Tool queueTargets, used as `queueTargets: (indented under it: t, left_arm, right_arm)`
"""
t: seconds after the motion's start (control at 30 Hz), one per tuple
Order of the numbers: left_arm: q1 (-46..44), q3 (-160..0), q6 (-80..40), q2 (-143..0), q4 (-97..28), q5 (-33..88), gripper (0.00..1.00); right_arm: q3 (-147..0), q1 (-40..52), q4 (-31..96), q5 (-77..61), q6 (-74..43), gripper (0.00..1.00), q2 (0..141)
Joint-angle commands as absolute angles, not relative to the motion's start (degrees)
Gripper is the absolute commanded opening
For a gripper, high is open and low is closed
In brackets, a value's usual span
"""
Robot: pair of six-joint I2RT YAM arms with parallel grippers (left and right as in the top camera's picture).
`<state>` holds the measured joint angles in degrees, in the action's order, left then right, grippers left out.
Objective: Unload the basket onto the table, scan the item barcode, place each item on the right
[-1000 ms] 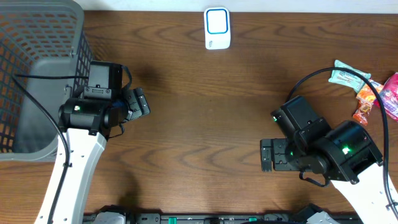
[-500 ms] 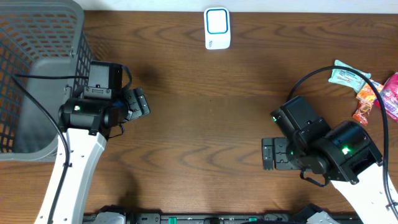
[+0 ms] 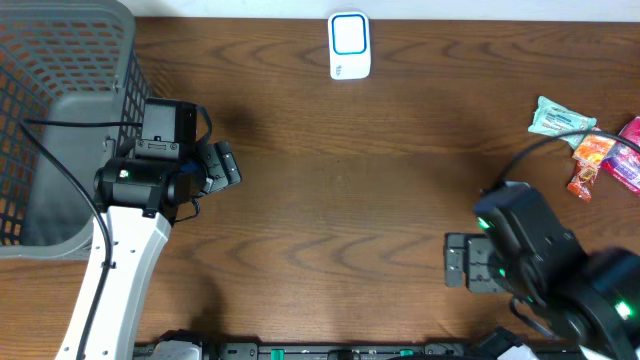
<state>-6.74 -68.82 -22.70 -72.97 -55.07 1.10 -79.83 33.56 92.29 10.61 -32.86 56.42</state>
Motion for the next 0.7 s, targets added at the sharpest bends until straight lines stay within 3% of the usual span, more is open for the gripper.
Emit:
queueTargets:
  t: [0.0, 0.27, 0.5, 0.67]
  left_arm:
    - [-6.4, -68.7, -22.8, -72.7, -55.0, 0.4, 0.89]
    - [-6.4, -68.7, -22.8, -72.7, -55.0, 0.4, 0.89]
    - [-6.4, -68.7, -22.8, -72.7, -55.0, 0.4, 0.89]
    - [-6.4, -68.7, -22.8, -72.7, -55.0, 0.4, 0.89]
  right_arm:
    - [-77.4, 33.9, 90.8, 13.0, -33.6, 0.99, 52.3]
    - [-64.0, 33.9, 82.1, 13.6, -33.3, 0.99, 40.4]
    - [-50.4, 33.9, 65.5, 13.4, -23.6, 0.99, 29.5]
    - [-44.2, 33.8, 59.6, 13.4, -22.9, 0.99, 26.5]
